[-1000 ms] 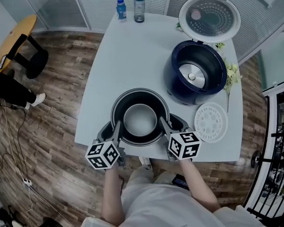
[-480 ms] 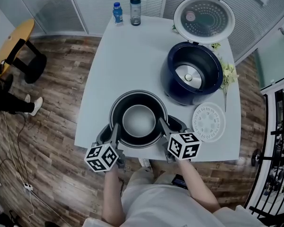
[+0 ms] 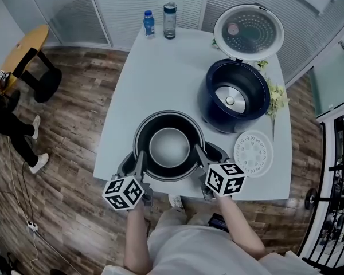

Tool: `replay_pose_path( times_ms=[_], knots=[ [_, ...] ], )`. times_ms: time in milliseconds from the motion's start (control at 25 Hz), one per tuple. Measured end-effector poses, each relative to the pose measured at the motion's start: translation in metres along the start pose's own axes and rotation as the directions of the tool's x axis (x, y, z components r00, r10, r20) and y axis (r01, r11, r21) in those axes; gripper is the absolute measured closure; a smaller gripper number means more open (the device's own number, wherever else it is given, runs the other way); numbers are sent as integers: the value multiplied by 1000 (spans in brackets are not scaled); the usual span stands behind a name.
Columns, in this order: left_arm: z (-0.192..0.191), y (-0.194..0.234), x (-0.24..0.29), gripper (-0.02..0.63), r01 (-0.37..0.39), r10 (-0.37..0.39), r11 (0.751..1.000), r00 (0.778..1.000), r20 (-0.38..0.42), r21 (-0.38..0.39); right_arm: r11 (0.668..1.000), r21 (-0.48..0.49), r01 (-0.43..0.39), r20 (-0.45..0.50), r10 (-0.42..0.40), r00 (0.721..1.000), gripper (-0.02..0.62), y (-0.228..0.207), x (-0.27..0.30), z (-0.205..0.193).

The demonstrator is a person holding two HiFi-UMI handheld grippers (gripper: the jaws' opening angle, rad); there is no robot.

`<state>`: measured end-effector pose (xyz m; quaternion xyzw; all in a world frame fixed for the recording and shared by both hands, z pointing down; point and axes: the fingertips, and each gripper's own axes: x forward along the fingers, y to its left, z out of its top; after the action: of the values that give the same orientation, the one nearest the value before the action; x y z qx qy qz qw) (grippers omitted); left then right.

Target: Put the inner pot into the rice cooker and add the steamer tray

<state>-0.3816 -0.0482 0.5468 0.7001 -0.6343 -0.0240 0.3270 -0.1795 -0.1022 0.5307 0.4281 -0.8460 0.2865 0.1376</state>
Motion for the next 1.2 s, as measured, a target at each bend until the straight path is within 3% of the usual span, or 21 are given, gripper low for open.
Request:
replay_pose_path(
  times_ms=[600,1200],
  knots=[
    [55,-25,-8,511,38,-44,997,995,95,63,1000,2,-26,125,26,992,492,16,-18,52],
    [124,-70,6,512,129,-154,981,972,176,145,1000,-23,-17,286,23,958,494,18,-45,124]
  ],
)
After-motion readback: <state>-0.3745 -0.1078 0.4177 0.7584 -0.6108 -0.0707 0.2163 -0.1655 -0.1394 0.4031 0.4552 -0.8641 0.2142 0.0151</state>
